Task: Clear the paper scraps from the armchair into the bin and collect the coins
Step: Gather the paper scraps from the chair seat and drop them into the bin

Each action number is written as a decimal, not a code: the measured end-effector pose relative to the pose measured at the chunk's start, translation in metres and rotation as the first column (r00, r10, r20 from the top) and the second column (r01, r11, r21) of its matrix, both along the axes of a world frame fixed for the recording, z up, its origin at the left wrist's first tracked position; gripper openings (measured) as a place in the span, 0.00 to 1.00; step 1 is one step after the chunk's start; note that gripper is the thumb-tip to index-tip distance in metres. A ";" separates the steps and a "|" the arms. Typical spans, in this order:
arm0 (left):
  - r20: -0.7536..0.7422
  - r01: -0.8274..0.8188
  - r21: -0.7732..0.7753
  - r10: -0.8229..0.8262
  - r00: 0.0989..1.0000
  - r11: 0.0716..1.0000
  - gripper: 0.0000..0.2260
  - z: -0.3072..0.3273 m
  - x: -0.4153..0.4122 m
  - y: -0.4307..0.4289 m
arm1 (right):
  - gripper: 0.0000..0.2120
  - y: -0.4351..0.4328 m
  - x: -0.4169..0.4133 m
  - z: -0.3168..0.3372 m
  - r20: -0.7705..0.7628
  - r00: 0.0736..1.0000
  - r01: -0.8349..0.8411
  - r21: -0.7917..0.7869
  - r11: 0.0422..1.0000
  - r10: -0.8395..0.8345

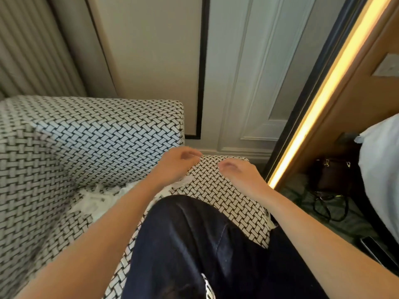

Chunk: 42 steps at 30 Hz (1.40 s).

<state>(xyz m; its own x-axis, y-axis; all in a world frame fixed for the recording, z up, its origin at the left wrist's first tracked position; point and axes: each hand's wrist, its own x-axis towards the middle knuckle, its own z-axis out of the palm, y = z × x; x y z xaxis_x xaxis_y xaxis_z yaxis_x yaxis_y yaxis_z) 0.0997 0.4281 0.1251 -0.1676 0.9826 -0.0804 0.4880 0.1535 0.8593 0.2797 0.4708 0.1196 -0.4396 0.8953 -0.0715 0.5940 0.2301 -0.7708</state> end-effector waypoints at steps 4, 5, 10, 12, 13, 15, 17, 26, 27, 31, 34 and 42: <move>0.011 -0.143 0.015 0.143 0.990 0.990 0.08 0.001 -0.055 -0.035 | 0.15 -0.022 -0.050 0.005 0.008 0.991 -0.135 0.008 0.991 0.135; 0.009 -0.171 0.018 0.171 0.985 0.985 0.08 -0.001 -0.068 -0.043 | 0.14 -0.027 -0.062 0.005 0.005 0.986 -0.168 0.017 0.986 0.168; -0.004 -0.290 -0.015 0.290 0.957 0.957 0.09 -0.010 -0.117 -0.080 | 0.13 -0.040 -0.115 -0.010 -0.011 0.959 -0.284 0.040 0.958 0.284; 0.002 -0.311 -0.031 0.311 0.950 0.950 0.09 -0.016 -0.133 -0.093 | 0.13 -0.047 -0.135 -0.018 -0.018 0.951 -0.309 0.030 0.950 0.310; 0.007 -0.315 -0.041 0.316 0.949 0.948 0.10 -0.019 -0.137 -0.097 | 0.13 -0.049 -0.141 -0.020 -0.019 0.949 -0.314 0.033 0.949 0.315; 0.030 -0.354 -0.062 0.356 0.934 0.933 0.10 -0.025 -0.149 -0.112 | 0.13 -0.054 -0.159 -0.029 0.038 0.939 -0.345 0.053 0.937 0.343; 0.033 -0.385 -0.086 0.389 0.921 0.919 0.11 -0.033 -0.158 -0.123 | 0.13 -0.056 -0.172 -0.039 0.135 0.924 -0.369 0.075 0.926 0.357; 0.098 -0.466 -0.182 0.487 0.868 0.866 0.08 -0.071 -0.161 -0.139 | 0.11 -0.038 -0.194 -0.071 0.704 0.591 -0.440 -0.129 0.889 0.394; 0.103 -0.467 -0.188 0.491 0.865 0.864 0.09 -0.073 -0.159 -0.138 | 0.08 -0.037 -0.195 -0.073 0.705 0.575 -0.443 -0.159 0.882 0.415; 0.141 -0.485 -0.197 0.514 0.846 0.852 0.08 -0.082 -0.152 -0.133 | 0.11 -0.039 -0.194 -0.072 0.628 0.646 -0.430 -0.172 0.886 0.435; 0.130 -0.492 -0.181 0.516 0.846 0.852 0.08 -0.087 -0.148 -0.128 | 0.13 -0.043 -0.189 -0.062 0.507 0.754 -0.414 -0.128 0.901 0.418; 0.075 -0.590 -0.096 0.597 0.799 0.802 0.14 -0.096 -0.139 -0.111 | 0.10 -0.047 -0.170 -0.055 0.079 0.975 -0.212 0.048 0.976 0.208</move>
